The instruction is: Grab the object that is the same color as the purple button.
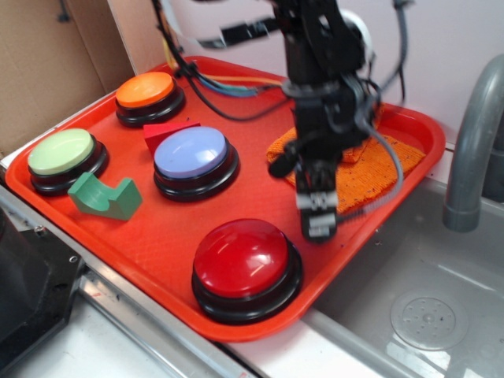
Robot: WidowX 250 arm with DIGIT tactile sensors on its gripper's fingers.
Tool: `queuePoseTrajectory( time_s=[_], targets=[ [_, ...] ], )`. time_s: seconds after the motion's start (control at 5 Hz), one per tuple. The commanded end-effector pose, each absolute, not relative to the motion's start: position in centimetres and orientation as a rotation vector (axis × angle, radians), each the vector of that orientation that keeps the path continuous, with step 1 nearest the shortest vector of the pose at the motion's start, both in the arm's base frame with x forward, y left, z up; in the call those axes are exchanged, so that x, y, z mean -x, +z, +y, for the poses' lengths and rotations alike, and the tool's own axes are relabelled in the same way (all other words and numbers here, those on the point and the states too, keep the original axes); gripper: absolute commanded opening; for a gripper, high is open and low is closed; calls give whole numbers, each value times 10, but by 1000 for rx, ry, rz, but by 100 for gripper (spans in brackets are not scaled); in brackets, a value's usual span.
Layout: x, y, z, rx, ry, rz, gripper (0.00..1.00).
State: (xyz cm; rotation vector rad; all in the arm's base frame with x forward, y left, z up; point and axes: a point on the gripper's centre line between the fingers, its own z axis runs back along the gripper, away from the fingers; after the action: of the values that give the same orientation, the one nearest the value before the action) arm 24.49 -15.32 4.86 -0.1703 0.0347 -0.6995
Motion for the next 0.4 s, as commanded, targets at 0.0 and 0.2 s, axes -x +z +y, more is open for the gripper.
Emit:
queuePoseTrajectory(
  time_s=[0.0, 0.2],
  targets=[
    [-252, 132, -116, 39, -447, -98, 0],
    [-239, 148, -82, -28, -248, -65, 0]
  ],
)
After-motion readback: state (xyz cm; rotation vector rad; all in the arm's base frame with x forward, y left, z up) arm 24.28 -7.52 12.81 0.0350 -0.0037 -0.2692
